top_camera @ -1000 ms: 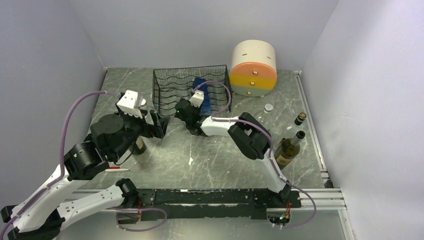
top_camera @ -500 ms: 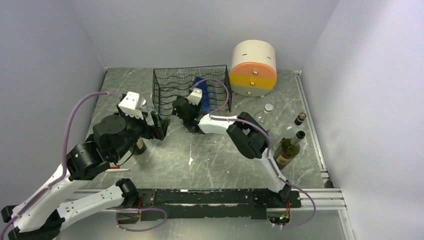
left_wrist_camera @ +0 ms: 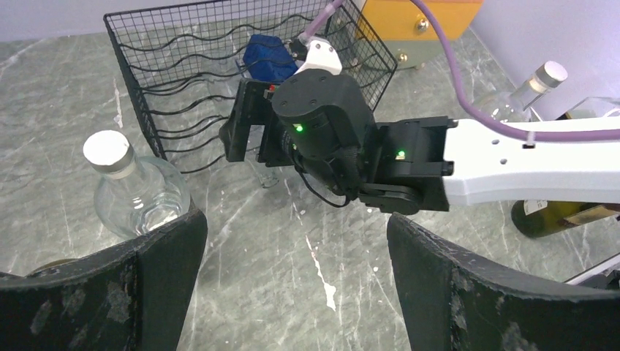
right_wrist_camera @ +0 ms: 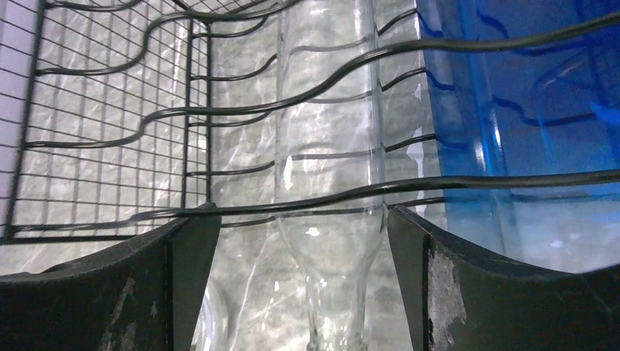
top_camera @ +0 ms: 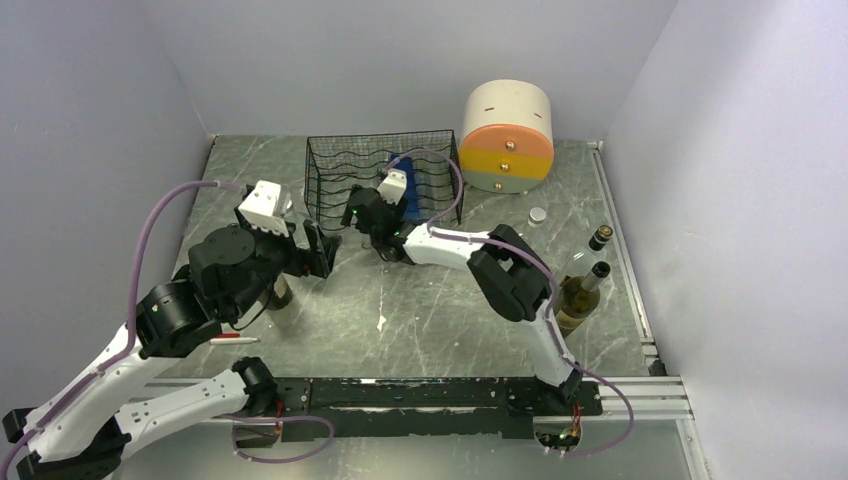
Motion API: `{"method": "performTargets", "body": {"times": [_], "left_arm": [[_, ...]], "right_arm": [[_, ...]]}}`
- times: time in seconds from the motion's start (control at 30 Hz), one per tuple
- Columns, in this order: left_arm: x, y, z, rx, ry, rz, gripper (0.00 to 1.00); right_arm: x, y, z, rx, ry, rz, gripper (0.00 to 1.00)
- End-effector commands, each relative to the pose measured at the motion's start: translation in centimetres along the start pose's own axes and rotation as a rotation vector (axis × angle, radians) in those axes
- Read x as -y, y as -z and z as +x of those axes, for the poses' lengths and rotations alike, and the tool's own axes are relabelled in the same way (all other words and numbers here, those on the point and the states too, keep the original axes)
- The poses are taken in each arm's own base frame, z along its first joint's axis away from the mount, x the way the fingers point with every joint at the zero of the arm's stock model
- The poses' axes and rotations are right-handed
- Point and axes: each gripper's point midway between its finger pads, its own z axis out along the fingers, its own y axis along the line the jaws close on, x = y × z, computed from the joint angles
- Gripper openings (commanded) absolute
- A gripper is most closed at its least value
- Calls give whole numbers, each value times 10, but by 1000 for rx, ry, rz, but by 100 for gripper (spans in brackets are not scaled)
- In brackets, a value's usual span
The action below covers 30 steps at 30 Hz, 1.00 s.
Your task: Put the wine bottle on the wine rack
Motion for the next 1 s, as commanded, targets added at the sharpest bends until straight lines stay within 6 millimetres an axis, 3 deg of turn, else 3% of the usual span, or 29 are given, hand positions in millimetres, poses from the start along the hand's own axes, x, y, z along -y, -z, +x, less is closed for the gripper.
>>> {"method": "performTargets", "body": {"times": [0.0,0.13,0.27,0.5,0.67,0.97], "left_arm": [[-1,7,-25,65,7,-6,97],[-1,9,-35,87,5,-7,97],[-3,8,-44,121,-12,-26,97],[-2,-2,-53,151,-94,-41,97],[0,-1,-73,218,-112,-43,97],[1,42,-143,435,-72,8,97]], "right_arm": [[-14,30,-35,-7,-39,-38,88],[-13,61,-49,-23,-20,-96,87],[-25,91,-54,-59,55,-238,82],[-50,144,-47,-137,230,-523,79],[-58,169,-35,-166,327,-639,77],[-133,201,-16,-144,371,-777,72]]}}
